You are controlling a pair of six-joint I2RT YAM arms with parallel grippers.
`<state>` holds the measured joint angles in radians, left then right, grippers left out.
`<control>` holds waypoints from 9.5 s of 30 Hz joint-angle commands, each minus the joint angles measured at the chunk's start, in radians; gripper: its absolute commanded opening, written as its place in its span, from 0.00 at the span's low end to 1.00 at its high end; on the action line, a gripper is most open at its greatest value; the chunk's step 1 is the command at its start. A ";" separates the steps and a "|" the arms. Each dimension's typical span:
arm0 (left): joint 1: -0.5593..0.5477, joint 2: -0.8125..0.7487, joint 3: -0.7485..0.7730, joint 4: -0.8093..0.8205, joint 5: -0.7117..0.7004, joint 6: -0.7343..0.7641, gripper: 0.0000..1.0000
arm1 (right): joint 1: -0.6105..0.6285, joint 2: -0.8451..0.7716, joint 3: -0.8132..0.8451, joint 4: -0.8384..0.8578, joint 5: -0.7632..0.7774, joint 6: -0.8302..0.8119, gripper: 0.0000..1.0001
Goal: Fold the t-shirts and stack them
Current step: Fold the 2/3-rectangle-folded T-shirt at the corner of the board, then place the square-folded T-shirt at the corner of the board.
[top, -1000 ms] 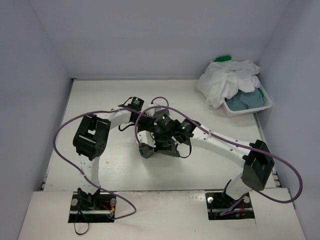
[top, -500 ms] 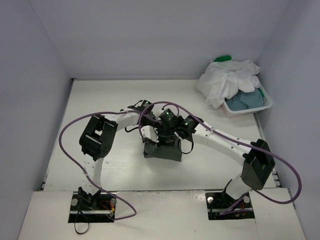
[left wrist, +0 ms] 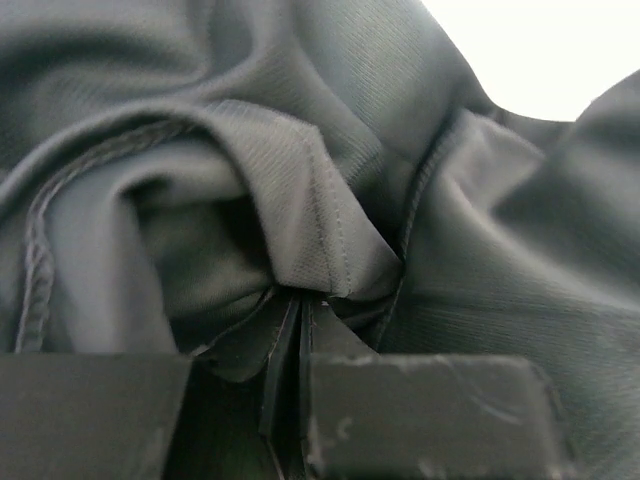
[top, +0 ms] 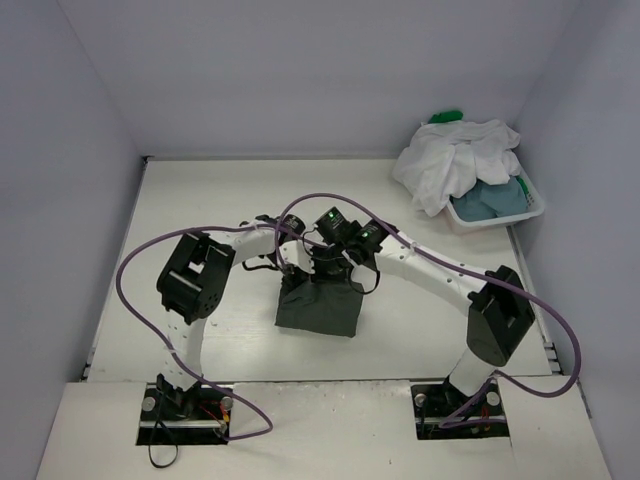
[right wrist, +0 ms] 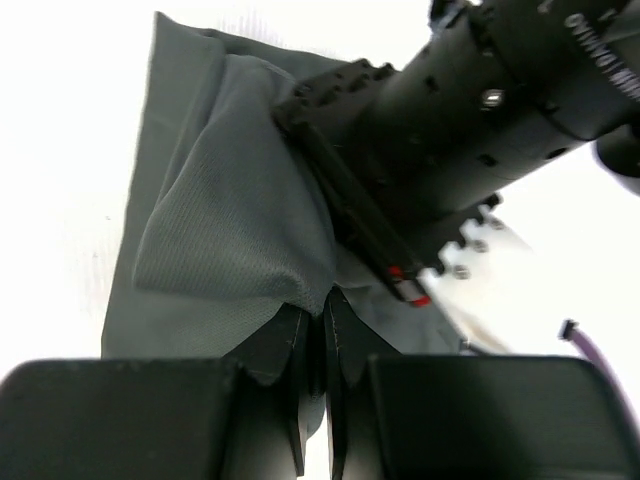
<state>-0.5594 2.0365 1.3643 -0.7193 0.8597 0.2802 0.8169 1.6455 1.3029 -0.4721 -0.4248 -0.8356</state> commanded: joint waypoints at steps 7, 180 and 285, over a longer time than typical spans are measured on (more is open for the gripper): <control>-0.034 -0.062 0.027 -0.152 0.039 0.114 0.00 | -0.021 0.031 0.084 0.018 -0.020 -0.017 0.00; 0.320 -0.314 0.179 0.251 -0.048 -0.139 0.00 | -0.159 0.197 0.062 0.762 0.290 0.492 0.00; 0.430 0.252 0.438 0.245 -1.270 0.180 0.03 | -0.723 -0.386 -0.108 0.311 -0.327 0.428 0.33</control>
<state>-0.1917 2.2669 1.7485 -0.3874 -0.2943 0.4438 0.0975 1.3136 1.1866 -0.1909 -0.7120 -0.4023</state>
